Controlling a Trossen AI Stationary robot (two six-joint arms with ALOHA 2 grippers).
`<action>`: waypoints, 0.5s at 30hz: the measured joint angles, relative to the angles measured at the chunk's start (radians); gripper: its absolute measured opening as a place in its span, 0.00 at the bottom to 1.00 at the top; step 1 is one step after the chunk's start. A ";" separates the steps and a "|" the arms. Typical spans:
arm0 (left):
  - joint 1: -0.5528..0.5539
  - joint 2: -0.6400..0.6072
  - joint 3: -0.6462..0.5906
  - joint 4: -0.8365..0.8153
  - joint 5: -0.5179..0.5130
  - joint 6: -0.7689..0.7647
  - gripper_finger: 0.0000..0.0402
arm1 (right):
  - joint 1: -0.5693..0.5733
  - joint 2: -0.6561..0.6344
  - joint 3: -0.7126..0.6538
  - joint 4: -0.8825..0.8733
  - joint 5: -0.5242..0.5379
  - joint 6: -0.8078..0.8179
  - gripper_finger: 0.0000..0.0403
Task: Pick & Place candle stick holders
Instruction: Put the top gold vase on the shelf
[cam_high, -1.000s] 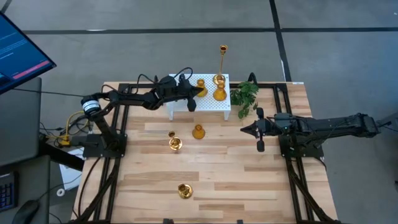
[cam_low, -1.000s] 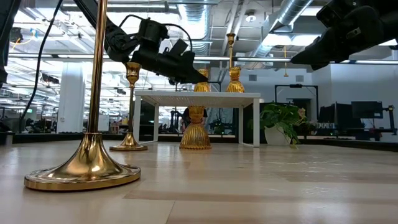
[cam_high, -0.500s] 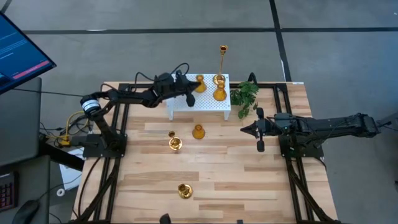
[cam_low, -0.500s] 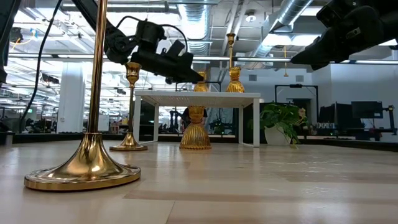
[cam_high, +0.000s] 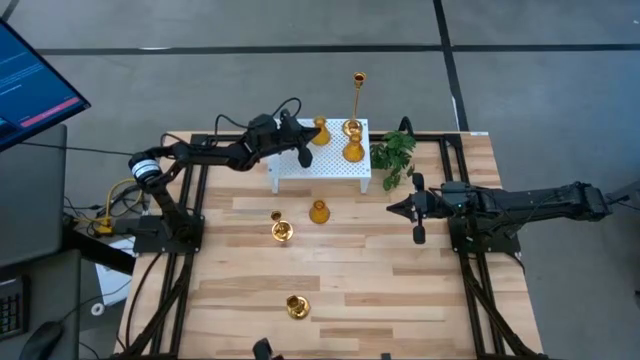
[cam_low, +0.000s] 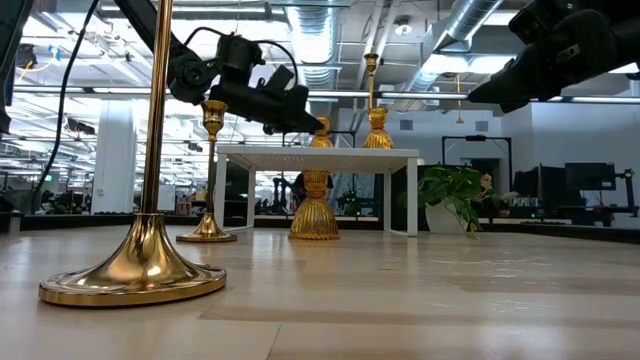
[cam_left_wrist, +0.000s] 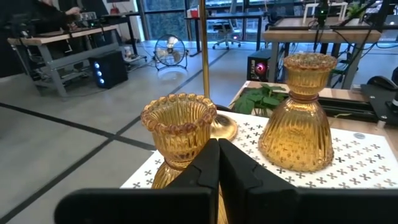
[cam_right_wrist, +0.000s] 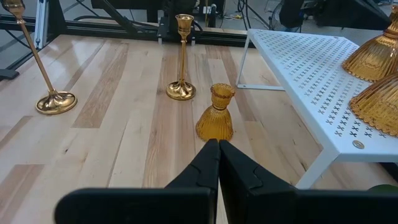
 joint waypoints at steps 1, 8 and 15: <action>0.003 0.000 0.000 0.001 0.001 0.000 0.00 | 0.000 0.000 0.000 0.000 0.000 0.000 0.00; 0.023 0.000 0.000 0.008 0.021 -0.003 0.00 | 0.000 0.000 0.000 0.000 0.000 0.000 0.00; 0.021 0.000 0.000 0.014 0.093 -0.033 0.00 | 0.000 0.000 0.000 0.000 0.000 -0.001 0.00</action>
